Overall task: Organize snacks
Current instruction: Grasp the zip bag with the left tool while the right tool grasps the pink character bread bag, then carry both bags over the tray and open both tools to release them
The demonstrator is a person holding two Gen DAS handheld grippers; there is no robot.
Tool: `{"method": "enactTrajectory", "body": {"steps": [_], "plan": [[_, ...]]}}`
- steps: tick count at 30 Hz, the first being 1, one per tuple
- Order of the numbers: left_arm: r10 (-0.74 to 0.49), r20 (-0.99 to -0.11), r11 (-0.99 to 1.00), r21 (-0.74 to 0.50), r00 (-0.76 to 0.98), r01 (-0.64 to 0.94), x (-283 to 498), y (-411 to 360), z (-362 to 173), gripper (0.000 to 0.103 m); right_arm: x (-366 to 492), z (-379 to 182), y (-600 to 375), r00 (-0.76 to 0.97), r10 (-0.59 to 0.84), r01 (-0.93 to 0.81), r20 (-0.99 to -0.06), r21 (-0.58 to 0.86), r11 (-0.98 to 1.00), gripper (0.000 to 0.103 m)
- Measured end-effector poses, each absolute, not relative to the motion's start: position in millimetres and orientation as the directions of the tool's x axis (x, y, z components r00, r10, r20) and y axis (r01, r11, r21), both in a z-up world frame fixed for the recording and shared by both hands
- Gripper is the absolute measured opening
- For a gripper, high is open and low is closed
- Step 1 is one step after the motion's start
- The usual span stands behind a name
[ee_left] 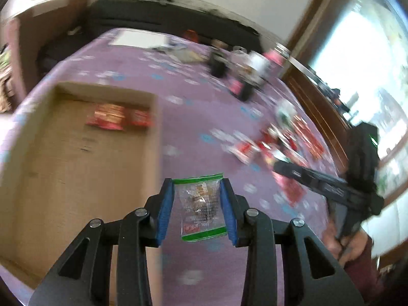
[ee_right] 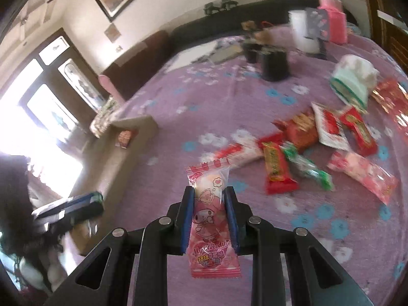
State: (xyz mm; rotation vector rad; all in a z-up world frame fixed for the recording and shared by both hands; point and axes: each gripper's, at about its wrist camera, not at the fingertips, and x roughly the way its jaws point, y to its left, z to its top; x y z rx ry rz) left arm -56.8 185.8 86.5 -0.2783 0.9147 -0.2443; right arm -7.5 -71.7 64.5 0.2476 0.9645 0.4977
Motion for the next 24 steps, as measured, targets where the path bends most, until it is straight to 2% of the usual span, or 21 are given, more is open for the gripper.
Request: {"method": "enactTrajectory", "body": {"steps": [4,9,15,24], "plan": [[-0.222,-0.771,0.954,-0.298,0.597,-0.03,-30.1,244.2,83.2,0.034,1.3,78.1,-34.9,0.437,0.557,-0.338,-0.706,0.445,0.829,0.024],[-0.166,-0.798,0.946,-0.294,0.579,-0.134,6.9,289.1,63.4,0.034,17.1,87.0,37.2,0.382,0.59,-0.41,-0.711,0.442,0.798,0.024],[-0.148,-0.811,0.939,-0.295,0.566,-0.176,43.2,311.0,46.3,0.034,36.1,75.1,113.7,0.328,0.573,-0.454,-0.751,0.407,0.793,0.024],[-0.119,-0.84,0.926,-0.286,0.529,-0.246,64.7,330.0,24.7,0.035,57.7,39.4,174.7,0.276,0.511,-0.463,-0.814,0.353,0.813,0.024]]}}
